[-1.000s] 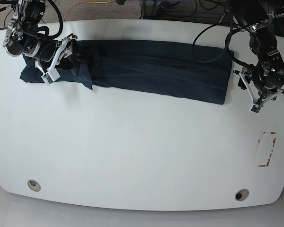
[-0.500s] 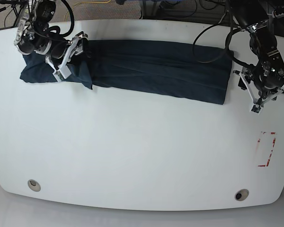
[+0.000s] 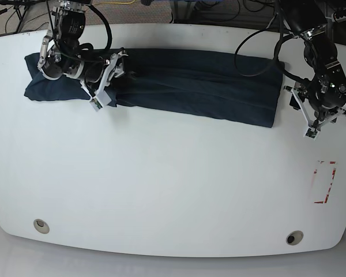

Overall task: Layout the t-shirt on the table in an organized manner, then fold the t-shirt properly
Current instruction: 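Grasp the strip end near the sleeve with the right gripper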

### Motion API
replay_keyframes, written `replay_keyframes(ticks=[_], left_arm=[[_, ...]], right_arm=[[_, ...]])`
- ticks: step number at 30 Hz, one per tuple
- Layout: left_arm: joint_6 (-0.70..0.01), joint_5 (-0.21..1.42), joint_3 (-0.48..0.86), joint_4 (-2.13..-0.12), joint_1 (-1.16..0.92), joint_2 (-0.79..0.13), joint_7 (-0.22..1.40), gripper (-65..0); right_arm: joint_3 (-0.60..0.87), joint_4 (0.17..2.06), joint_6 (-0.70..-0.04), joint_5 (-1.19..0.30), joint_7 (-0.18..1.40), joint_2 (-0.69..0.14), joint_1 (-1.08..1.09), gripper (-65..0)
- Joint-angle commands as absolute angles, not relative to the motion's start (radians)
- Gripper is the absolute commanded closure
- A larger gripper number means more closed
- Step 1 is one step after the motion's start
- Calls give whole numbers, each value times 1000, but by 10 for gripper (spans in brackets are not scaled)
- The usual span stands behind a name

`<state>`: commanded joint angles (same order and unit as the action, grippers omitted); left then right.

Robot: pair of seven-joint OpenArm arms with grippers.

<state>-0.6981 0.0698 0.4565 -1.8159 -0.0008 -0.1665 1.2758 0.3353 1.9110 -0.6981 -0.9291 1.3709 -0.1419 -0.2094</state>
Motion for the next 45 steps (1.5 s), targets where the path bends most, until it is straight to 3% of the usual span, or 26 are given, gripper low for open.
replay_keyframes(ticks=[5, 12, 19, 34, 38, 45], left_arm=[[-698, 71, 456, -1816, -1, -177, 1276, -356], [-698, 71, 456, -1816, -1, -177, 1276, -356], [-698, 71, 456, -1816, -1, -176, 1276, -356], [-698, 71, 456, -1816, 1, -174, 1276, -356], [-698, 71, 456, -1816, 1, -174, 1271, -356], [-698, 71, 456, -1816, 1, -174, 1245, -356]], right_arm=[[343, 1929, -698, -1021, 1371, -151, -213, -400], [429, 1926, -698, -1010, 1365, -220, -242, -400], [567, 1925, -698, -819, 1357, -243, -248, -400], [584, 1919, -698, -294, 1078, -229, -308, -400], [587, 1897, -698, -246, 1024, -206, -325, -400], [585, 2000, -698, -321, 1058, -191, -323, -400]])
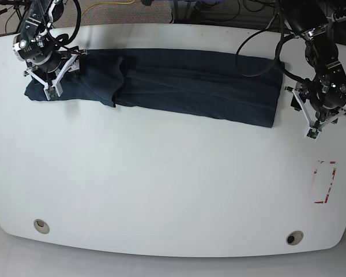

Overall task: Layout the t-shirt on the table in an organized manner, then fold the t-shirt properly
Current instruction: 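Grasp the strip end near the sleeve with the right gripper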

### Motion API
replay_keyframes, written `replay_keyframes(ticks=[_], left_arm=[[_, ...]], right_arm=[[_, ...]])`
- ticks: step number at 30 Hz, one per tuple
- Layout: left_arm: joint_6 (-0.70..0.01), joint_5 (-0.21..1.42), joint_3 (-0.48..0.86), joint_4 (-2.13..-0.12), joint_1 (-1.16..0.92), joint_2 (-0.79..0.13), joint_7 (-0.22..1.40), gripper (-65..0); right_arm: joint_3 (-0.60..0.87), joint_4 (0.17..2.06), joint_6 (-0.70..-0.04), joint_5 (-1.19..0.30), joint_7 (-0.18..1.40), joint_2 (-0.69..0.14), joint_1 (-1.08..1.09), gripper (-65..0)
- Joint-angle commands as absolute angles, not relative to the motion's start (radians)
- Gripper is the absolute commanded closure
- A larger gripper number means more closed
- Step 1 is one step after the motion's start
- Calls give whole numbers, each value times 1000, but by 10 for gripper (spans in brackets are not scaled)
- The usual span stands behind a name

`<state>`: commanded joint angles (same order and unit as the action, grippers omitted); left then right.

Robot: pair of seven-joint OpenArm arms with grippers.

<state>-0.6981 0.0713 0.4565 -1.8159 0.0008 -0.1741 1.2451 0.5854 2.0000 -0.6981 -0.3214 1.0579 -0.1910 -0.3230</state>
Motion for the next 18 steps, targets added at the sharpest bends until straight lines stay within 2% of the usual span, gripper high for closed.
replay_keyframes(ticks=[7, 13, 18], left_arm=[[-698, 71, 456, -1816, 1, -177, 1244, -354], [-698, 71, 456, -1816, 1, -179, 1244, -354], [-698, 71, 456, -1816, -1, -179, 1244, -354]], right_arm=[[585, 2012, -698, -404, 1187, -148, -237, -400], [567, 2006, -698, -354, 1188, -51, -189, -400], [495, 1968, -698, -272, 1161, -19, -176, -400]])
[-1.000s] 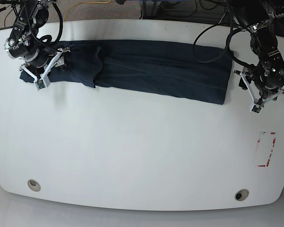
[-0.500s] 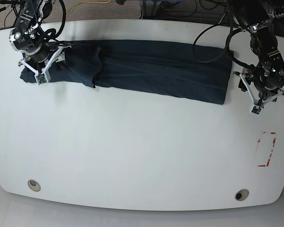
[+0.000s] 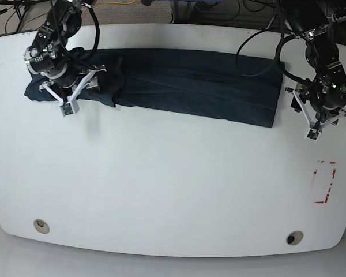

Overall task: Layout the t-shirt on the table in an organized manner, then fold the t-shirt properly
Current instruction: 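Grasp the strip end near the sleeve with the right gripper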

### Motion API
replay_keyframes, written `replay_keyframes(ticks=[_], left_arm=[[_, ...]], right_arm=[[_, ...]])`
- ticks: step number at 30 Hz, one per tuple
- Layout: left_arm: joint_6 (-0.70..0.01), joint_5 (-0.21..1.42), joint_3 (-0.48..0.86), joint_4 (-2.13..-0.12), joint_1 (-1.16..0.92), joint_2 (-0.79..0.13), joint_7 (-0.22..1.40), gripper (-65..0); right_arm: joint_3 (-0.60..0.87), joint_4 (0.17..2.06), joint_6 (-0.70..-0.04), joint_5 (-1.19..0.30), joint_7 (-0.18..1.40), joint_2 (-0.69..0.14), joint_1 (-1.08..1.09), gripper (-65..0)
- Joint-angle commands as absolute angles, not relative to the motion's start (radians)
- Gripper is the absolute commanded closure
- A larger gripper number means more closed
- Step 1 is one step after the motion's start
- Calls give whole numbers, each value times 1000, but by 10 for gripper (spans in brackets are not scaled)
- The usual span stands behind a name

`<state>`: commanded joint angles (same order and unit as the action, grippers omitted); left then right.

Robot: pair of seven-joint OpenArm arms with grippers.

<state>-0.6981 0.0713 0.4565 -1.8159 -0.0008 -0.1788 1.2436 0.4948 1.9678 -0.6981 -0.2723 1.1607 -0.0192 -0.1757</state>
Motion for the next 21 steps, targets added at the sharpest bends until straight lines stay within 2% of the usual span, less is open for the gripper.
replay_keyframes(ticks=[4, 11, 15, 21], left_arm=[[-698, 71, 456, -1816, -2, -179, 1244, -354], [-698, 71, 456, -1816, -1, -179, 1244, -354], [-698, 71, 456, -1816, -1, -179, 1244, -354], [-698, 71, 456, -1816, 1, -176, 1244, -354]], right_arm=[[435, 1917, -698, -214, 1070, -2, -174, -400], [423, 1816, -698, -128, 966, -2, -165, -400], [437, 1873, -698, -127, 983, -13, -171, -400], [509, 2031, -698, -127, 1115, -27, -174, -400]])
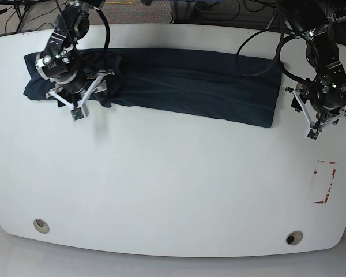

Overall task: Layout the t-shirt on the table in an organized manner, then fold the t-shirt properly
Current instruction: 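Grasp the strip end near the sleeve with the right gripper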

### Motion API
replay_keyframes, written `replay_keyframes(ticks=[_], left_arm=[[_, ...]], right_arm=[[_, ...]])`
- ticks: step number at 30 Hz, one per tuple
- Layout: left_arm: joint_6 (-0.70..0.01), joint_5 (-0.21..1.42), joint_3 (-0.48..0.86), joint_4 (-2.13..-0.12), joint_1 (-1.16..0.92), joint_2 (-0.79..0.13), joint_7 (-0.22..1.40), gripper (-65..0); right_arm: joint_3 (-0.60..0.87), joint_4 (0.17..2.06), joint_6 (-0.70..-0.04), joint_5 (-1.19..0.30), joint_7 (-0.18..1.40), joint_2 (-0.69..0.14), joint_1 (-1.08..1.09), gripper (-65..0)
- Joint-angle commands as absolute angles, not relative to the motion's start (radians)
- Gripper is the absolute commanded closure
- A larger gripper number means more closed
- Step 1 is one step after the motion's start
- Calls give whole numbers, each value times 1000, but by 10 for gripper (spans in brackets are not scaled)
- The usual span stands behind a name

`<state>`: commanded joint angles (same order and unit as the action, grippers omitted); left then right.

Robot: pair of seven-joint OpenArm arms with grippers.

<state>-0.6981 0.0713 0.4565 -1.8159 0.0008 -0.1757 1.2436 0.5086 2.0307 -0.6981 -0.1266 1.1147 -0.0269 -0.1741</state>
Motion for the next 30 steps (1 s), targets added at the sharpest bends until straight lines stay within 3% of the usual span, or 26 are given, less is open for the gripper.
replay_keyframes(ticks=[15, 30], left_arm=[[-698, 73, 456, -1816, 12, -176, 1242, -354], [-698, 73, 456, -1808, 42, -173, 1244, -354]], right_arm=[[783, 2015, -698, -127, 1185, -125, -209, -400], [796, 1748, -698, -127, 1012, -131, -216, -400]])
